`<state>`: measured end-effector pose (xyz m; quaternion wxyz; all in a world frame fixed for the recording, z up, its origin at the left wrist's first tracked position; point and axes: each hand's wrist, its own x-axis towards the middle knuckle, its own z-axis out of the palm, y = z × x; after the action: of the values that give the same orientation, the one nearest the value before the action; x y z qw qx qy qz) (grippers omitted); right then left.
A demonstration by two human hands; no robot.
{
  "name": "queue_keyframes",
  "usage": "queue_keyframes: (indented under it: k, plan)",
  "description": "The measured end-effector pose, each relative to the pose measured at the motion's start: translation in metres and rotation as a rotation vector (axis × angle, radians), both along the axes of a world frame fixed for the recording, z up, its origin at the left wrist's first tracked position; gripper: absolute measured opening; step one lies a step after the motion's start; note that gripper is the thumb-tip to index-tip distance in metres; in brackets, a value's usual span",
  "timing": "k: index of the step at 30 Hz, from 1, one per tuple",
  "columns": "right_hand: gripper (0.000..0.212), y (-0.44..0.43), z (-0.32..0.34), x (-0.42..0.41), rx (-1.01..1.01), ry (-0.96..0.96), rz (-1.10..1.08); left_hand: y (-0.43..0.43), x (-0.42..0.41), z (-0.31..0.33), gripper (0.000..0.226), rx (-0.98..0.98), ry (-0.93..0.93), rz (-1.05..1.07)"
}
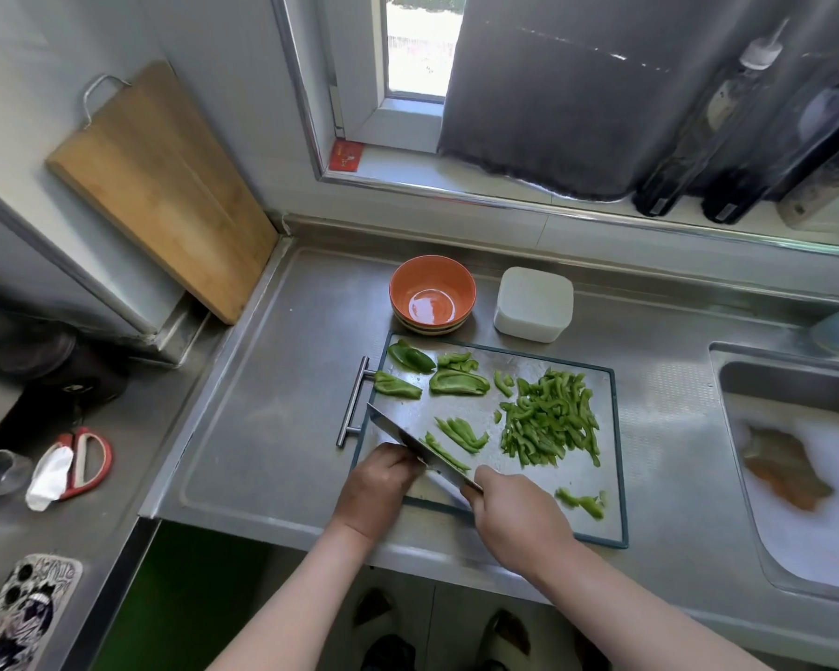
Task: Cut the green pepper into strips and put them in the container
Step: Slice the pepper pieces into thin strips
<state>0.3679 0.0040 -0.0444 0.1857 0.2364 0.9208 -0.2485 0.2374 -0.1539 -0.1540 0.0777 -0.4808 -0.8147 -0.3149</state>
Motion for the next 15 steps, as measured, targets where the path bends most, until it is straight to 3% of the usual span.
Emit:
queue_keyframes:
  k: [9, 15]
  plan:
    - [0.020, -0.001, -0.009, -0.016, -0.003, -0.080, 0.006, 0.000, 0.001, -0.003, 0.005, 0.015, -0.030, 0.011]
    - [0.028, -0.006, -0.015, -0.044, -0.030, -0.095, -0.032, -0.002, 0.003, 0.001, 0.014, -0.014, -0.105, 0.041]
